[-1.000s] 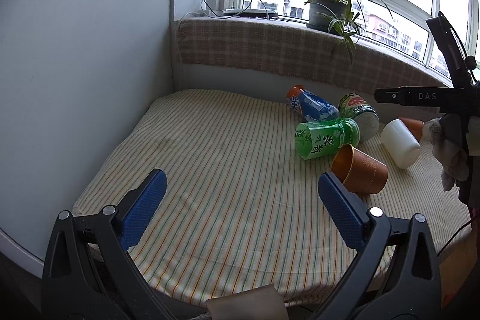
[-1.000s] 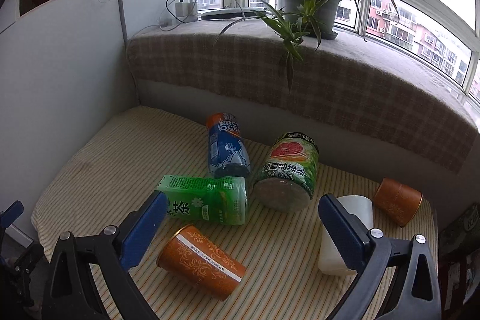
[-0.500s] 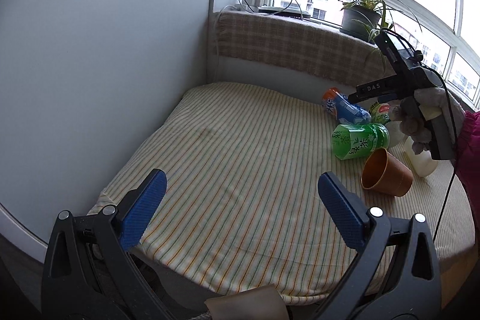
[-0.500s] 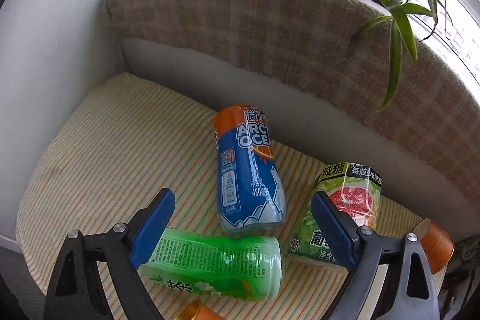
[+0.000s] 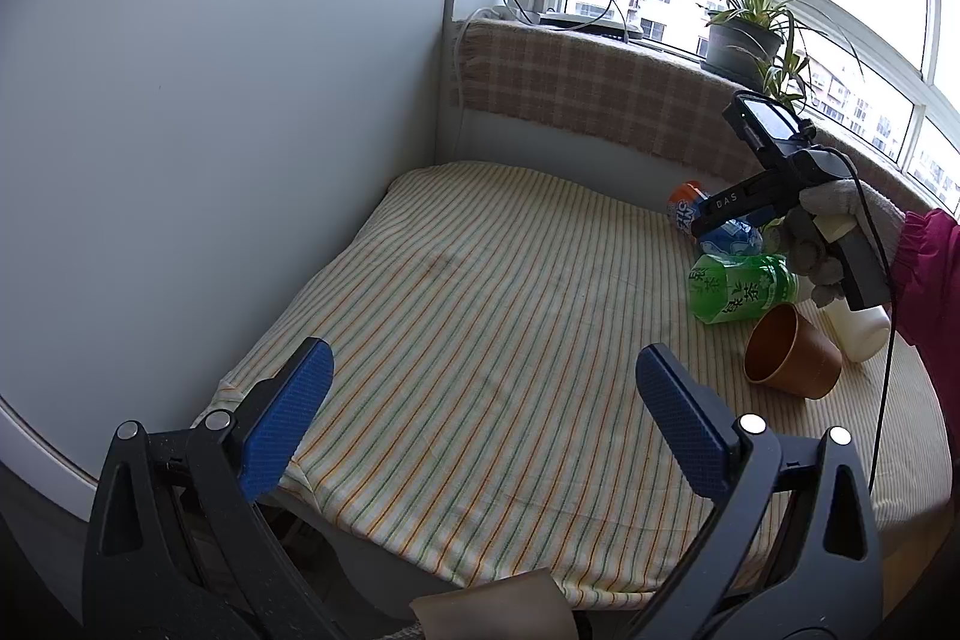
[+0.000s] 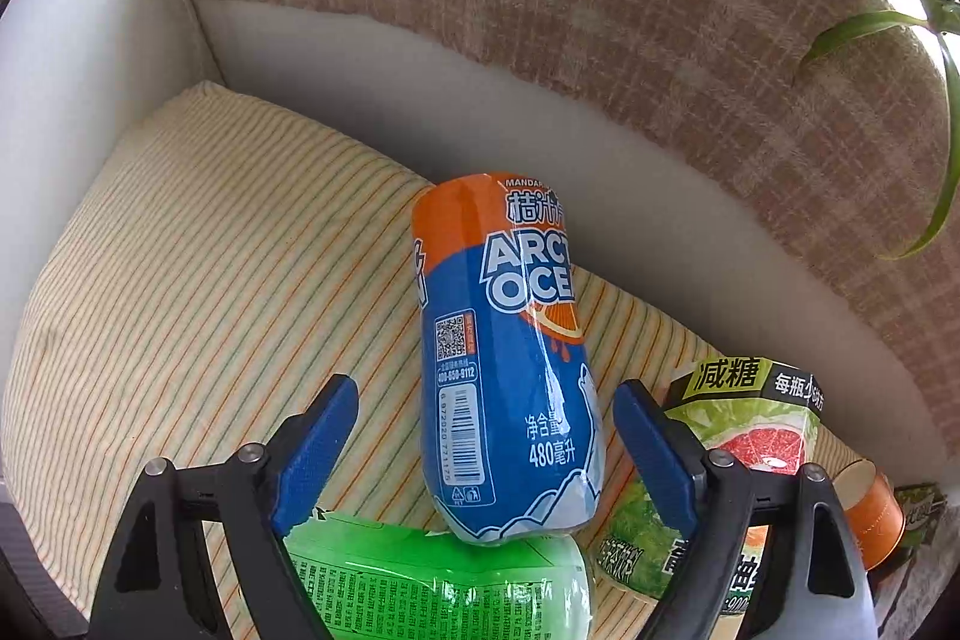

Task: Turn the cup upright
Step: 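Close the right gripper on the bottle's middle and lift it, then carry the held bottle with the right tool toward the left tool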

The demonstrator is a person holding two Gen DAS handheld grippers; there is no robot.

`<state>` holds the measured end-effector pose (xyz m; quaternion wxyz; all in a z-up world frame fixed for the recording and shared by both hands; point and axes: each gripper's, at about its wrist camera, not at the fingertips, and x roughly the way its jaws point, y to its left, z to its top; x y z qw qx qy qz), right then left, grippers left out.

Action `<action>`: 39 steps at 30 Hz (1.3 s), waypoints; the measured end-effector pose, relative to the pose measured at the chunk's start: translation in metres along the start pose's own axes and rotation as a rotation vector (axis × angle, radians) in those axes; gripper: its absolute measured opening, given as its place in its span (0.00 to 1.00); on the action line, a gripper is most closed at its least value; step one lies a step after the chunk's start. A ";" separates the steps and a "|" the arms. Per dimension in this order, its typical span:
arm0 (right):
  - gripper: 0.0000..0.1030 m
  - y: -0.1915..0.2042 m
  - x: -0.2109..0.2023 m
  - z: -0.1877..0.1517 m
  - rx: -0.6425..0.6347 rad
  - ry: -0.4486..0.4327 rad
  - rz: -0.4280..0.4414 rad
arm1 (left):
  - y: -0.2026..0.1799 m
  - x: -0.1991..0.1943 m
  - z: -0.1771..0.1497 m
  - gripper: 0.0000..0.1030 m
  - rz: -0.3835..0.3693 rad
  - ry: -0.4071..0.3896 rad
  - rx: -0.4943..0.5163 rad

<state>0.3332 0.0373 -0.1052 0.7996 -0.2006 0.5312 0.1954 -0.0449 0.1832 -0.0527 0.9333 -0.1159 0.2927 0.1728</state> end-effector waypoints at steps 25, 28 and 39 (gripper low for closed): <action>0.65 0.019 -0.063 -0.032 -0.075 -0.116 0.039 | -0.002 -0.012 -0.004 0.99 0.016 -0.035 0.011; 0.65 0.024 -0.088 -0.043 -0.096 -0.166 0.067 | -0.007 -0.015 -0.003 0.99 0.014 -0.041 0.014; 0.65 0.007 -0.176 -0.114 0.000 -0.340 0.188 | -0.048 -0.022 -0.004 0.99 -0.066 -0.059 0.072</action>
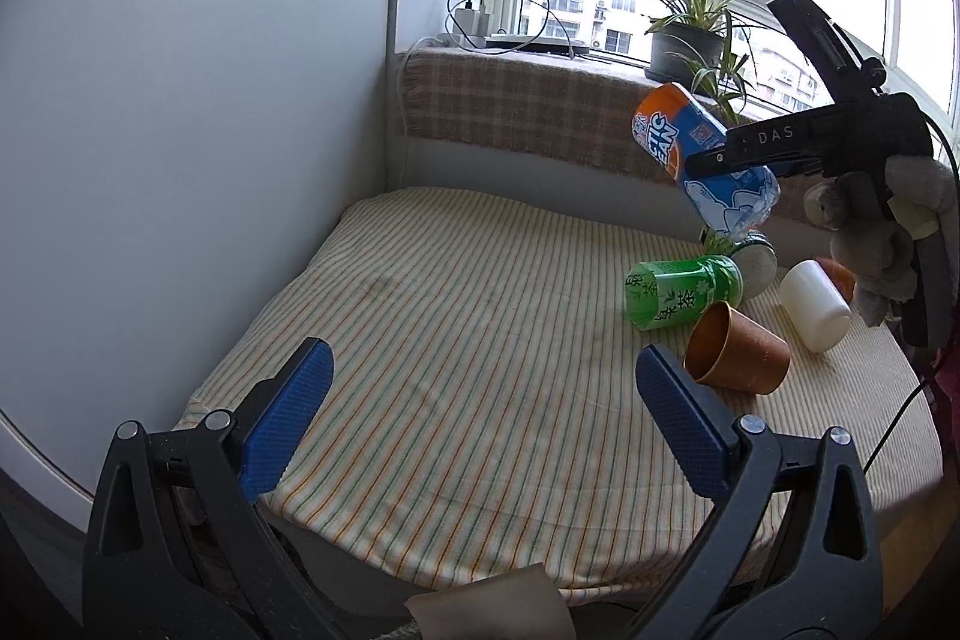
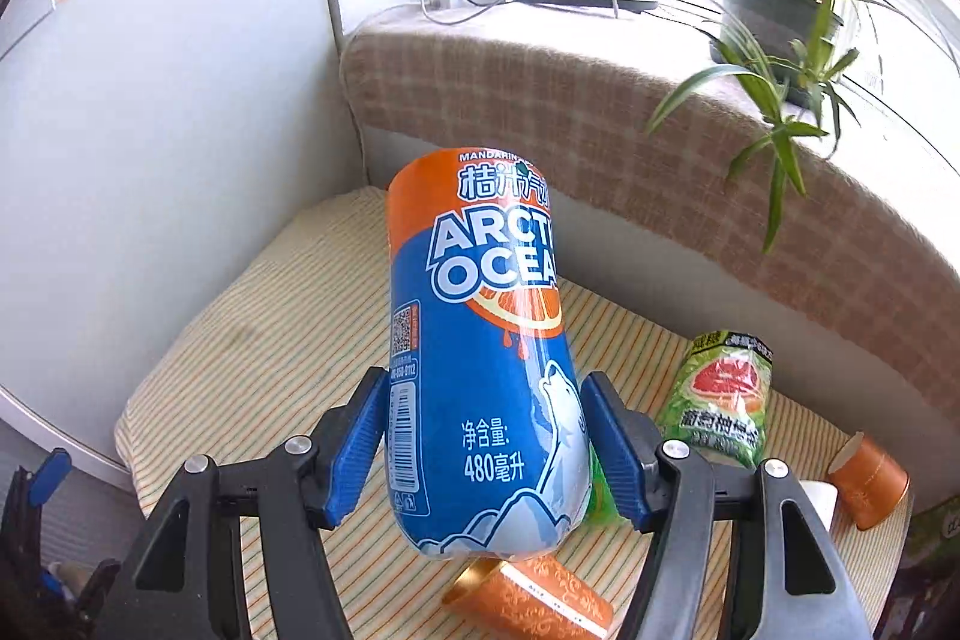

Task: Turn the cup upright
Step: 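Carry the held bottle with the right tool toward the left tool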

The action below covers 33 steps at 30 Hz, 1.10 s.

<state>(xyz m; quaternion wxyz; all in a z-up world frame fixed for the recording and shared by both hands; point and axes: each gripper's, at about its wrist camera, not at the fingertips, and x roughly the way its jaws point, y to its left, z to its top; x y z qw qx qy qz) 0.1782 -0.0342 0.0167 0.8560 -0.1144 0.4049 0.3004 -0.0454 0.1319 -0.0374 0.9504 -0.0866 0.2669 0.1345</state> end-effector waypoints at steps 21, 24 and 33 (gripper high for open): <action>0.66 -0.109 -0.040 -0.205 0.652 0.041 0.019 | -0.091 0.026 -0.015 0.99 -0.264 0.134 0.069; 0.66 -0.116 -0.034 -0.222 0.710 0.054 0.014 | -0.101 0.029 -0.015 0.99 -0.309 0.160 0.062; 0.68 -0.125 -0.022 -0.236 0.751 0.088 0.013 | -0.124 0.039 -0.016 0.99 -0.391 0.236 0.055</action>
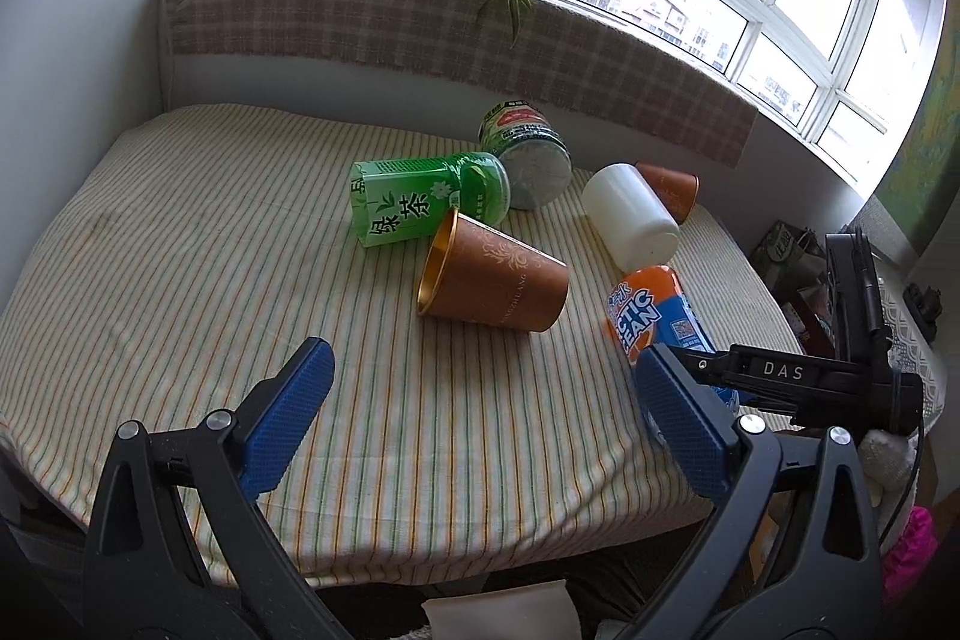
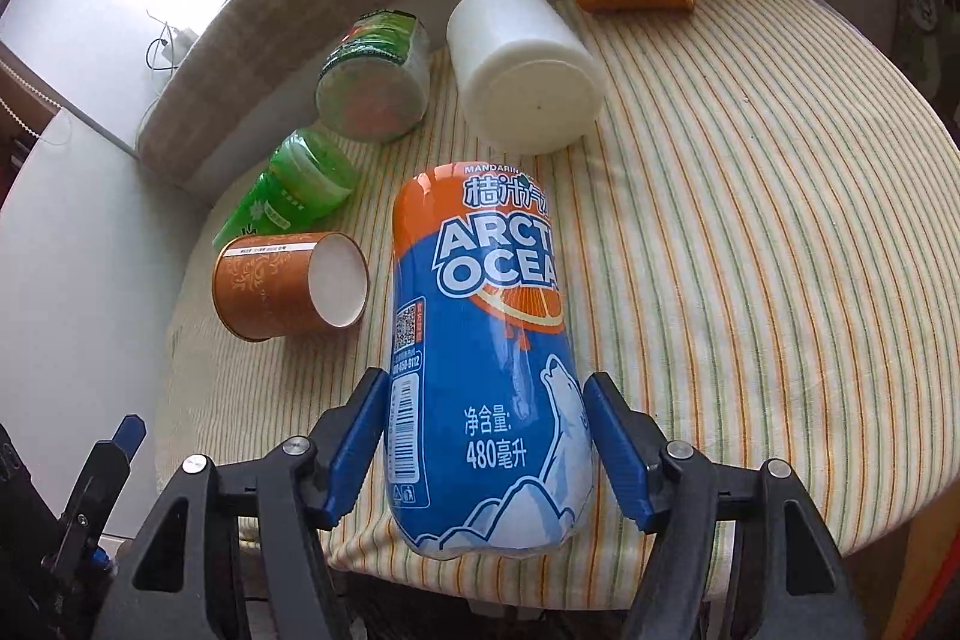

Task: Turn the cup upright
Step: 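Carry the held bottle with the right tool toward the left tool, then close the left gripper on the bottle while the right gripper opens and releases it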

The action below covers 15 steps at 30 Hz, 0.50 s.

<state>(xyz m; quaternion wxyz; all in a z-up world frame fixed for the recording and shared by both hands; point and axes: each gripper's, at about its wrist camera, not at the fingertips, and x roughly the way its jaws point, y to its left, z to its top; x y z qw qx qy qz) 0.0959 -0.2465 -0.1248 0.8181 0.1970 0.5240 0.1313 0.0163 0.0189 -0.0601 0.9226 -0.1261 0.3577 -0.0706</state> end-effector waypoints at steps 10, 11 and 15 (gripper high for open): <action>0.80 -0.004 -0.024 -0.007 -0.047 -0.069 0.011 | -0.009 0.022 0.006 0.95 -0.078 0.084 -0.051; 0.80 -0.006 -0.030 -0.010 -0.055 -0.084 0.005 | -0.012 0.024 0.006 0.95 -0.090 0.093 -0.052; 0.81 -0.017 -0.050 -0.022 -0.063 -0.139 -0.041 | -0.026 0.036 0.009 0.95 -0.136 0.128 -0.069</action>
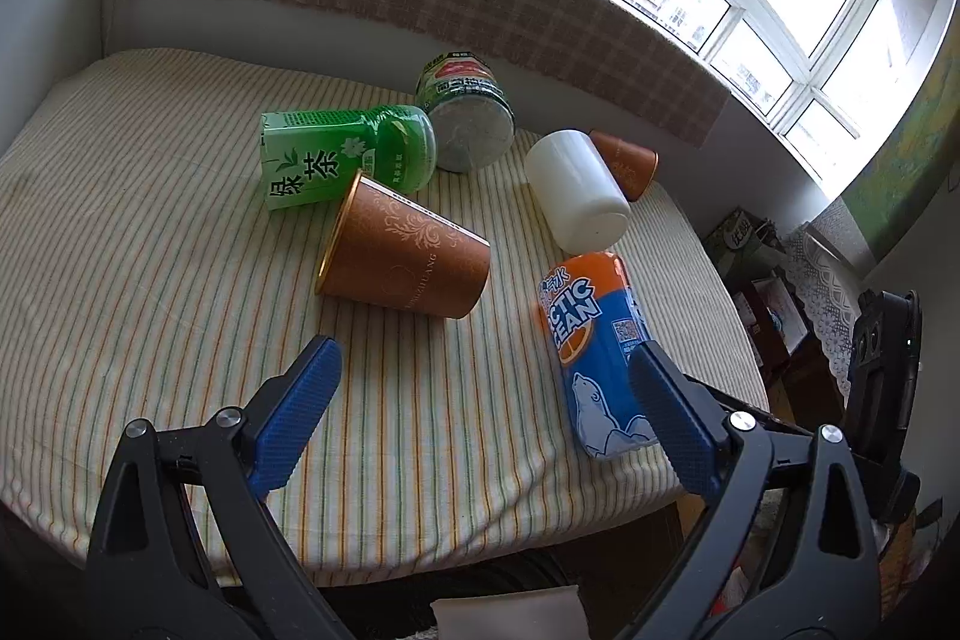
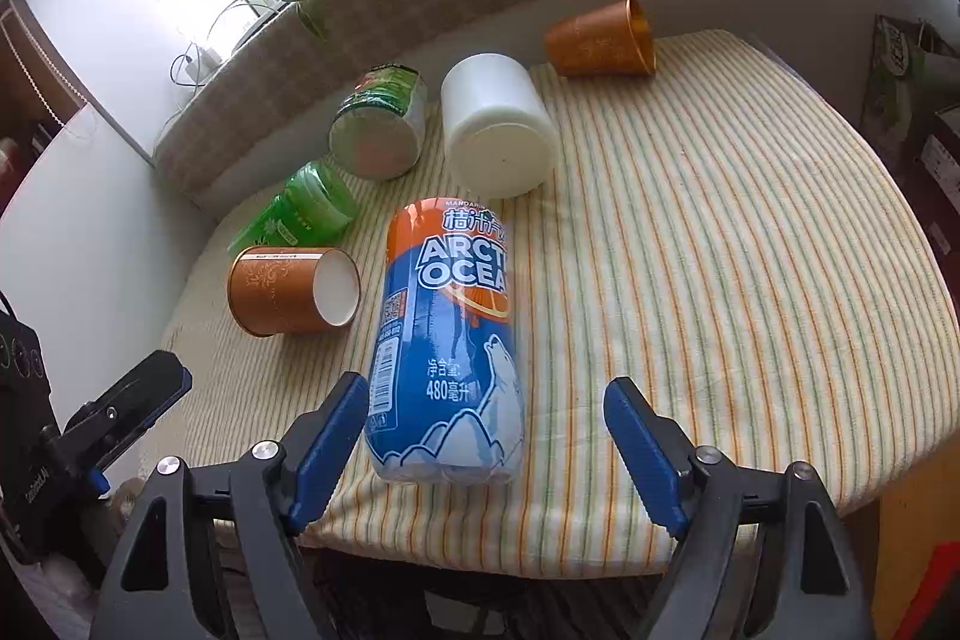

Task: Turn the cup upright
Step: 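Close the left gripper on the bottle while the right gripper opens and releases it, then rotate the held bottle with the left tool until its cap points up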

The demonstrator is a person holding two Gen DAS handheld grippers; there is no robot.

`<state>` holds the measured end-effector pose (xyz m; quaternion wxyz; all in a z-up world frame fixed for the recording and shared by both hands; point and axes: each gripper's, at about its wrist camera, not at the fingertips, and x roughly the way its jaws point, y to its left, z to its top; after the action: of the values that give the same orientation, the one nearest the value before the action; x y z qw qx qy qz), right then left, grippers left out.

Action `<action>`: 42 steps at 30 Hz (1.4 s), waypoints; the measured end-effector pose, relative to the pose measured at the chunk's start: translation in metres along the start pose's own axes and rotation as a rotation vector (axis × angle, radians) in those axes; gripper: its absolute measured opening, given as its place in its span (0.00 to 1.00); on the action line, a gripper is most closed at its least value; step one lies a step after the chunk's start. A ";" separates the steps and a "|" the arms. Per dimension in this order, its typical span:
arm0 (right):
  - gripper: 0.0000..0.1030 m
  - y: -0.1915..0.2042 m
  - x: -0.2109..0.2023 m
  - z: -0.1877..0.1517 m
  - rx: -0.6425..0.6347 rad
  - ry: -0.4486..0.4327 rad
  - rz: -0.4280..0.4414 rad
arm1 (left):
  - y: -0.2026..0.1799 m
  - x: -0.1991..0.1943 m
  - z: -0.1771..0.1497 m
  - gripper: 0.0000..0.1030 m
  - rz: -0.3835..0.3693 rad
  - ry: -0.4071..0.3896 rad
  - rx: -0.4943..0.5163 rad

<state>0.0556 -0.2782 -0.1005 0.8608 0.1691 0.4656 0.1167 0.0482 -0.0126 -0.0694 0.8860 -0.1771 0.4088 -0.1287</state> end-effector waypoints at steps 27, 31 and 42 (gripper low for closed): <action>0.81 -0.063 -0.044 -0.035 0.112 -0.067 -0.102 | -0.022 0.140 0.024 0.81 -0.240 0.374 -0.307; 0.81 -0.067 -0.042 -0.036 0.120 -0.061 -0.105 | -0.026 0.150 0.025 0.81 -0.231 0.387 -0.302; 0.81 -0.077 -0.040 -0.036 0.144 -0.054 -0.114 | -0.036 0.158 0.027 0.66 -0.213 0.395 -0.265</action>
<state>0.0069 -0.3564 -0.1194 0.8639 0.2066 0.4584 0.0291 0.1654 -0.0982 -0.1452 0.7395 -0.3050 0.5662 -0.1988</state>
